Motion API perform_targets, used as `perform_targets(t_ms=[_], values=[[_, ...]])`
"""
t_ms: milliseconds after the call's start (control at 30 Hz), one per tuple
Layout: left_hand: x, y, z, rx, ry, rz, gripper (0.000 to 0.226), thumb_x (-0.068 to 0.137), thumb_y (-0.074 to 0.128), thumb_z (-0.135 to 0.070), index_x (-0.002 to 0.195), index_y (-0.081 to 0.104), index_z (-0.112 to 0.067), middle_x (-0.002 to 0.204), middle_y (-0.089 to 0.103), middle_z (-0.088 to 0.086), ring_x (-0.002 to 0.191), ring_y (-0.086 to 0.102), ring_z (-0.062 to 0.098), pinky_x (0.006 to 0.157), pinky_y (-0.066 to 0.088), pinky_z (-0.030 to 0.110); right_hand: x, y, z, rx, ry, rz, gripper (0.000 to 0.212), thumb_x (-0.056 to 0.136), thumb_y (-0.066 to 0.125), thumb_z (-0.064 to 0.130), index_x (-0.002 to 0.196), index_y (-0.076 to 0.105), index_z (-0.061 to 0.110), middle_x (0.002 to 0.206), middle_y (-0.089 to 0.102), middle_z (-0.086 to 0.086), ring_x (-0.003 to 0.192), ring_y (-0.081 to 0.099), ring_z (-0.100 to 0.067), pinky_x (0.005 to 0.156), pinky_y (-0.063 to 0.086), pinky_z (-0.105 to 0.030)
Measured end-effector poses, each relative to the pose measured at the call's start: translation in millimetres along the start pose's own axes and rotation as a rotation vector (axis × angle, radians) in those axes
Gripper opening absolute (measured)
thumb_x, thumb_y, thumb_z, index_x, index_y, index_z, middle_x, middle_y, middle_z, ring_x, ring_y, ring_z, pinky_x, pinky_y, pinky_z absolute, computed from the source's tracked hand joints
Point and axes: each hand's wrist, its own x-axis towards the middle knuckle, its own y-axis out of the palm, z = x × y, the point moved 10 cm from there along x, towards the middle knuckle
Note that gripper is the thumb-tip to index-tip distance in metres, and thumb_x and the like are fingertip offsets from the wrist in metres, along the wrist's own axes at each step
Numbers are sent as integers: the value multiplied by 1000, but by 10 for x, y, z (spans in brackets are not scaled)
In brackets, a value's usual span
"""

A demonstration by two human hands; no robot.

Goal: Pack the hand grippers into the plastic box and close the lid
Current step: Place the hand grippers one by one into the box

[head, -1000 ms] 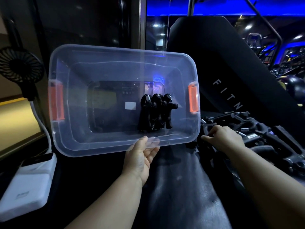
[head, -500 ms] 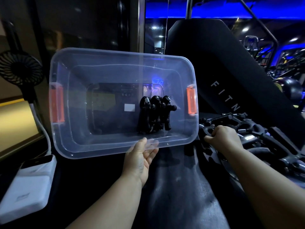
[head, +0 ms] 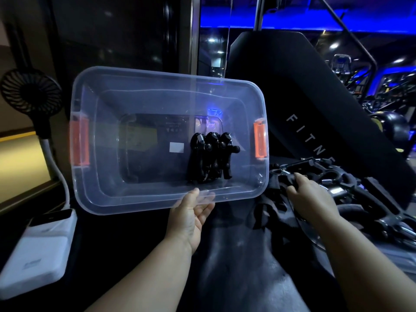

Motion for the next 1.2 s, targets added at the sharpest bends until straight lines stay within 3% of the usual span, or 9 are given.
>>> perform_targets(t_ms=[133,333,467,567,700,833,967,1133,1200], values=[[1,-13,-1,2,-3,1,20,95,51,-14,87,64,-1,84,74,18,82,72,21,72,54,28,-80,-233,-44,143,-38,-97,20,91,45,18,102,58,8,102,64,-21,85,53,-32,69,41,-37],[8,-19,6,2,-4,2,21,94,52,-14,92,63,4,85,74,17,79,73,19,70,57,27,-166,-608,-100,302,-65,-269,44,97,45,22,140,46,11,136,53,-16,126,48,-32,98,38,-37],[10,-35,-1,4,-5,-7,21,95,53,-14,93,63,4,88,73,19,83,72,21,70,55,27,-257,-781,-11,386,-143,-370,40,100,42,35,132,56,16,126,62,-12,117,56,-31,93,44,-40],[6,-32,-5,4,0,-11,20,95,53,-14,88,63,1,87,73,19,82,72,22,69,57,27,-330,-846,125,407,-222,-394,37,99,45,34,128,60,18,121,64,-10,114,57,-29,90,44,-38],[16,-21,11,-1,-6,-2,24,95,51,-15,98,62,7,84,74,17,75,72,17,64,58,23,-447,-883,271,449,-306,-401,33,94,58,27,126,61,23,108,63,-3,102,60,-25,89,48,-39],[14,-6,7,3,-3,4,27,95,50,-15,98,63,9,84,74,16,74,72,16,63,58,22,-476,-854,352,543,-350,-329,28,90,64,24,117,64,32,103,65,4,93,63,-14,83,48,-31],[-1,-14,-1,-6,-2,-5,21,95,51,-14,91,64,3,90,73,20,77,72,19,65,57,24,-452,-768,417,782,-305,-154,20,90,64,17,101,68,33,92,68,18,78,61,13,68,44,-4],[-28,-21,-9,-3,2,-11,19,94,53,-14,82,65,-3,89,73,19,81,71,23,77,53,32,-438,-584,499,961,-305,104,56,77,61,-16,98,68,35,85,73,6,72,65,-6,62,50,-13],[-40,-21,-12,-7,1,-20,17,93,54,-13,81,64,-5,89,72,19,83,70,24,78,53,33,-430,-554,507,934,-318,119,57,78,60,-16,98,67,37,80,72,3,67,60,-9,58,47,-15]])
